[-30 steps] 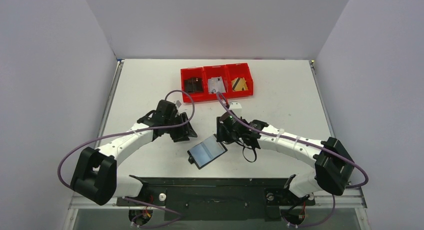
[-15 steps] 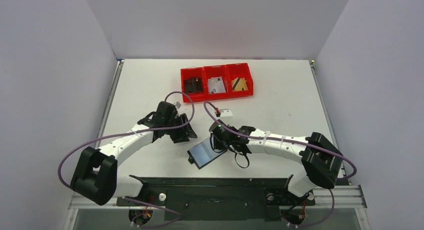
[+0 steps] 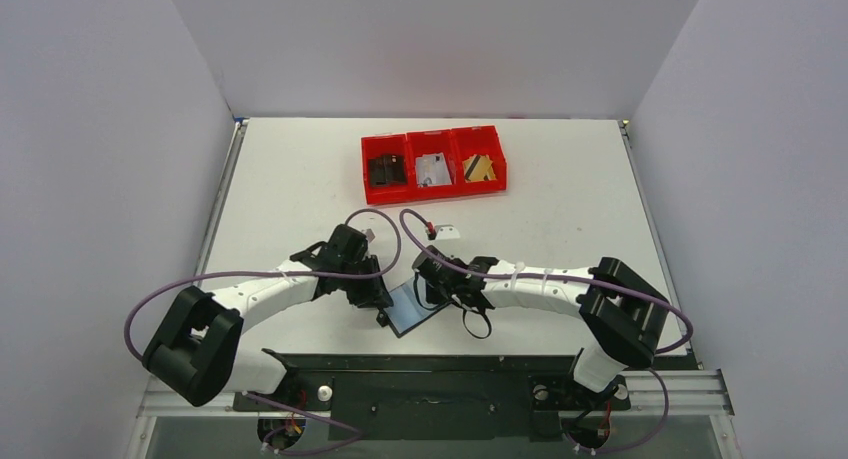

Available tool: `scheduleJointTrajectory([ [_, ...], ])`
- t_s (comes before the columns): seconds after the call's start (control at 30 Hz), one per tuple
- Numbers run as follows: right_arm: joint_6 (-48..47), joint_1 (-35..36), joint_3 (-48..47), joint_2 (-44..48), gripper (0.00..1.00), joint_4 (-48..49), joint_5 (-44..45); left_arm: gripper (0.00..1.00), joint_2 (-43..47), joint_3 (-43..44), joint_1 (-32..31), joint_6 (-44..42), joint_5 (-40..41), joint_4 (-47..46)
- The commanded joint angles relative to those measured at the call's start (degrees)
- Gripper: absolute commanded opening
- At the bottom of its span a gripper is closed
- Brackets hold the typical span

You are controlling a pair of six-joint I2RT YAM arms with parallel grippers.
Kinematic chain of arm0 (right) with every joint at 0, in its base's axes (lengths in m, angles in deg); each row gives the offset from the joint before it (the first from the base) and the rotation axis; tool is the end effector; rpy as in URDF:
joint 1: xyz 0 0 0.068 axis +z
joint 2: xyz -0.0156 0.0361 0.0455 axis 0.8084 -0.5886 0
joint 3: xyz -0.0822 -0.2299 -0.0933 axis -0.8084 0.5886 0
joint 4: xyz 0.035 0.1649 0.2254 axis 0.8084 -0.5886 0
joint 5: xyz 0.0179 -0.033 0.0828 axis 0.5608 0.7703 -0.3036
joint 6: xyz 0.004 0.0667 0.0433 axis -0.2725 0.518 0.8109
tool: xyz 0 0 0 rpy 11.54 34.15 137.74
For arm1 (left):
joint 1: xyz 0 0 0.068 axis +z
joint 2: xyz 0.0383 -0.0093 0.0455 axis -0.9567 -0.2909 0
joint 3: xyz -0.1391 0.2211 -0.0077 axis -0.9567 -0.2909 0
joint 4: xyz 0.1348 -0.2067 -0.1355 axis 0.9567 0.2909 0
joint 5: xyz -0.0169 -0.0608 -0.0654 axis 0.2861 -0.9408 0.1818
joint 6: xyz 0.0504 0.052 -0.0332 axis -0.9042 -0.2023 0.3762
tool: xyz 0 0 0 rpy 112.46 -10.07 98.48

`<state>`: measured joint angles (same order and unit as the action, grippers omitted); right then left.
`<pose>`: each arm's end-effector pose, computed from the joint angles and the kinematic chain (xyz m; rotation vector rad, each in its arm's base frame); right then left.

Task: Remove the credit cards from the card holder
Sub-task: Remove the credit card from the card holder.

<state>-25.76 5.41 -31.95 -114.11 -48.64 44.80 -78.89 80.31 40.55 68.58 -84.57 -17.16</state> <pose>0.1911 0.2918 0.1237 -0.1412 2.6054 0.4239 0.2185 -0.1631 0.1077 -0.2320 2.8222 -0.7937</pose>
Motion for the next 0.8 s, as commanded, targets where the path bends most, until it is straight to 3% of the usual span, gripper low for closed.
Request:
scheduleJointTrajectory([
  [0.0, 1.5, 0.5, 1.0, 0.2, 0.01, 2.8, 2.1, 0.08, -0.6, -0.7, -0.8, 1.1, 3.2, -2.3],
  [0.23, 2.2, 0.9, 2.3, -0.6, 0.00, 3.7, 2.8, 0.00, -4.1, -1.1, -0.9, 0.8, 5.0, -2.5],
  [0.77, 4.4, 4.7, 0.8, -3.8, 0.00, 7.0, -1.0, 0.00, -11.7, 3.9, 1.1, -1.8, 6.0, -2.3],
])
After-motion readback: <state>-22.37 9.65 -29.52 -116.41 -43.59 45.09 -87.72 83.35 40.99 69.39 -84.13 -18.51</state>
